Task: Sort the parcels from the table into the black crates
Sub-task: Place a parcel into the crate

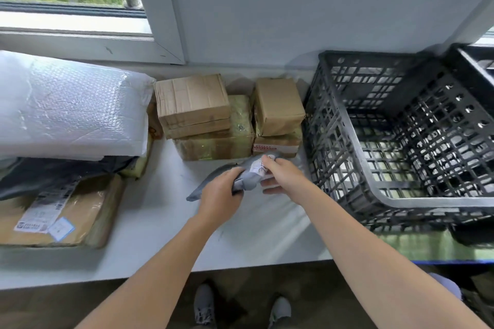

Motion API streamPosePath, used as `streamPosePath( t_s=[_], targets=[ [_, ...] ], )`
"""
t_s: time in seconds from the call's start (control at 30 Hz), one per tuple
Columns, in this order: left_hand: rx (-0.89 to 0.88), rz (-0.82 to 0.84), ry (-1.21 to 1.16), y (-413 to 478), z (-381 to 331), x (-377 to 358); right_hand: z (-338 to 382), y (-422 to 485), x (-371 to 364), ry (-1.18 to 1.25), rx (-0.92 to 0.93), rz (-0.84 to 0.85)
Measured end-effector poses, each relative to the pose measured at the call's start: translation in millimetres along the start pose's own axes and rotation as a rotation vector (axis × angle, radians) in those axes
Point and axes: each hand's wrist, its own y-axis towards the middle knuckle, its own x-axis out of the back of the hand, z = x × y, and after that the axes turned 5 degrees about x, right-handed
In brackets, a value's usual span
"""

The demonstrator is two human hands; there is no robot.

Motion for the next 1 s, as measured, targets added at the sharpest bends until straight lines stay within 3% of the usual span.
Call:
streamPosePath(
  t_s=[0.13, 0.33, 0.43, 0.6, 0.7, 0.87, 1.0],
  targets=[
    [0.073, -0.012, -0.209, 11, 0, 28, 6, 0, 3, -0.219, 0.145, -0.084],
    [0.178, -0.059, -0.612, 17, -8, 48, 13, 1, 7, -0.416, 0.407, -0.364],
    [0.259, -0.033, -0.716, 19, -9, 54, 10, 2, 12, -0.377, 0.412, -0.420],
    [0.300, 0.046, -0.882, 20, -13, 62, 12, 3, 12, 0.036, 0.278, -0.206],
    [0.306, 0.113, -0.939, 18, -13, 65, 16, 2, 9, 0.083, 0.331, -0.096],
    [0.226, 0.326, -0.847, 14, -9, 101, 47, -2, 18, -0.275, 0.486, -0.083],
    [0.194, 0.465, -0.568, 24, -24, 135, 84, -18, 11, -0.685, 0.594, 0.204]
  ],
)
